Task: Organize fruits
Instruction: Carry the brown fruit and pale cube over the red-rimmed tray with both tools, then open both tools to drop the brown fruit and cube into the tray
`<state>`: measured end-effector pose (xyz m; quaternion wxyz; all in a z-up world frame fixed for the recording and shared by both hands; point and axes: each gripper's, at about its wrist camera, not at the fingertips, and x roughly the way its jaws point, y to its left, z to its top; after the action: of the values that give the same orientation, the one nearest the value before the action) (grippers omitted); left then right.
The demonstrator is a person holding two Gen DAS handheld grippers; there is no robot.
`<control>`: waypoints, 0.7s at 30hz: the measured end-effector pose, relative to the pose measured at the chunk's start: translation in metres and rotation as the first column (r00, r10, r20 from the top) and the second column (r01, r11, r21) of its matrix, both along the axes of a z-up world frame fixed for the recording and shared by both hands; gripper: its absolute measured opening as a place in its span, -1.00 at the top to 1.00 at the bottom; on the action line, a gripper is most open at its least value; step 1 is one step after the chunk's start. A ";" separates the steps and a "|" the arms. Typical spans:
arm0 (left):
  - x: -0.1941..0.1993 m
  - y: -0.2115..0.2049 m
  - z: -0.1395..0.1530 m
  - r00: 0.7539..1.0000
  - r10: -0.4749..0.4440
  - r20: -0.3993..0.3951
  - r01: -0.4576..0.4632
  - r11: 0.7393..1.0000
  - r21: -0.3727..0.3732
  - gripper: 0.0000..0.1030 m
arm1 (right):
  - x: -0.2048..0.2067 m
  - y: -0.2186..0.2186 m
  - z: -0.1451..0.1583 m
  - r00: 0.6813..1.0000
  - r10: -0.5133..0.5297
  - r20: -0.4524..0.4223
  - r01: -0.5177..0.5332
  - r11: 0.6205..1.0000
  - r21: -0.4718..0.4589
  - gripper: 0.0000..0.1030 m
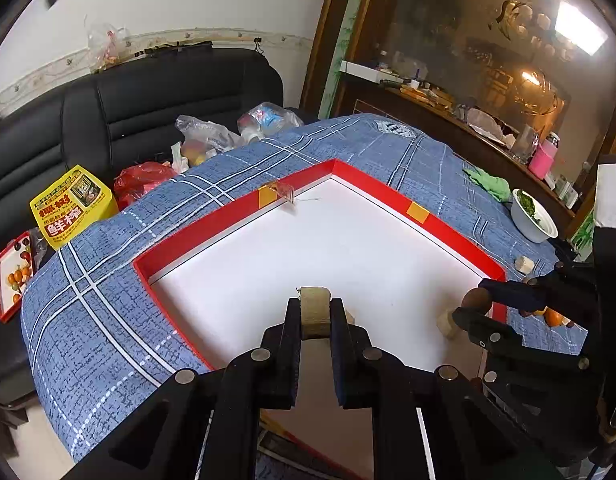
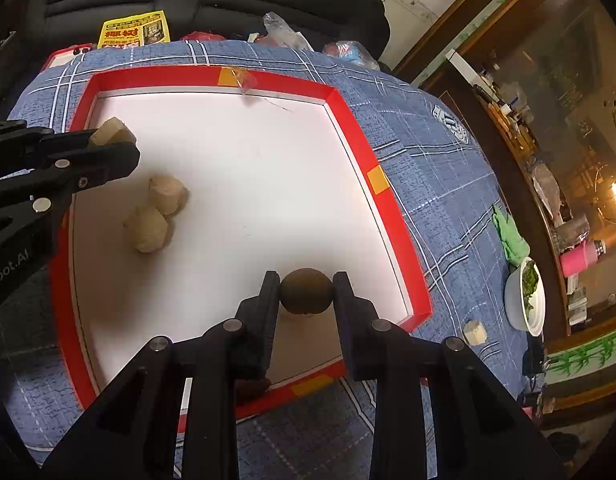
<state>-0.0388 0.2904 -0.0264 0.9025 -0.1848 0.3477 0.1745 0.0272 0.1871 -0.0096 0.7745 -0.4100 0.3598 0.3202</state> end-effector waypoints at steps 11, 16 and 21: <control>0.012 0.004 -0.002 1.000 0.025 -0.015 -0.025 1.000 0.013 0.76 | 0.013 -0.001 -0.005 1.000 -0.015 0.002 0.015 1.000 0.020 0.50; 0.017 0.005 -0.003 0.997 0.063 -0.041 -0.061 0.997 0.055 0.72 | 0.018 -0.003 -0.006 0.999 -0.028 0.016 0.028 0.999 0.020 0.50; 0.019 0.003 -0.002 0.994 0.089 -0.058 -0.085 0.994 0.071 -0.37 | 0.020 -0.006 -0.006 0.997 -0.046 0.056 0.046 0.999 0.008 0.43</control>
<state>-0.0194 0.2935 -0.0280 0.8887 -0.1636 0.3607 0.2311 0.0468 0.1813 -0.0160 0.7929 -0.4078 0.3462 0.2918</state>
